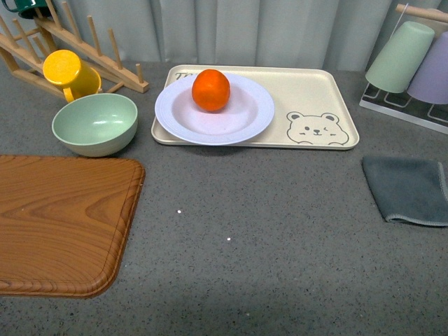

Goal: Place orange and plate with both arms

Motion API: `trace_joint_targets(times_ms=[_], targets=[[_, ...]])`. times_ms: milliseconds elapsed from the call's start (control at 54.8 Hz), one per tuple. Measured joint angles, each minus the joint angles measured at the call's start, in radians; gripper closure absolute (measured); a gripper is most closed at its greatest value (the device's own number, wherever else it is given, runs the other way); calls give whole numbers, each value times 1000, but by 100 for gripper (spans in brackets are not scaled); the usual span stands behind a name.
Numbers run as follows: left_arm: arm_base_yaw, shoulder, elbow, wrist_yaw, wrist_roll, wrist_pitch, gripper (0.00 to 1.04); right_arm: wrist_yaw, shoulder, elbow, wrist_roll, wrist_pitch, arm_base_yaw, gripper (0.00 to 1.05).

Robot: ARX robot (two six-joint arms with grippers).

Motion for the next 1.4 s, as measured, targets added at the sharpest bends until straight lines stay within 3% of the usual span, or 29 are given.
trace_joint_targets(times_ms=[420, 967, 1131, 1405], targets=[[0, 0, 0, 0, 0, 0, 6, 36, -298, -6, -80, -205, 61, 9], [0, 0, 0, 0, 0, 0, 6, 45, -329, -6, -100, -211, 84, 9], [0, 0, 0, 0, 0, 0, 6, 27, -409, -74, 84, -77, 105, 35], [0, -1, 0, 0, 0, 0, 6, 27, -409, -74, 146, -75, 105, 82]])
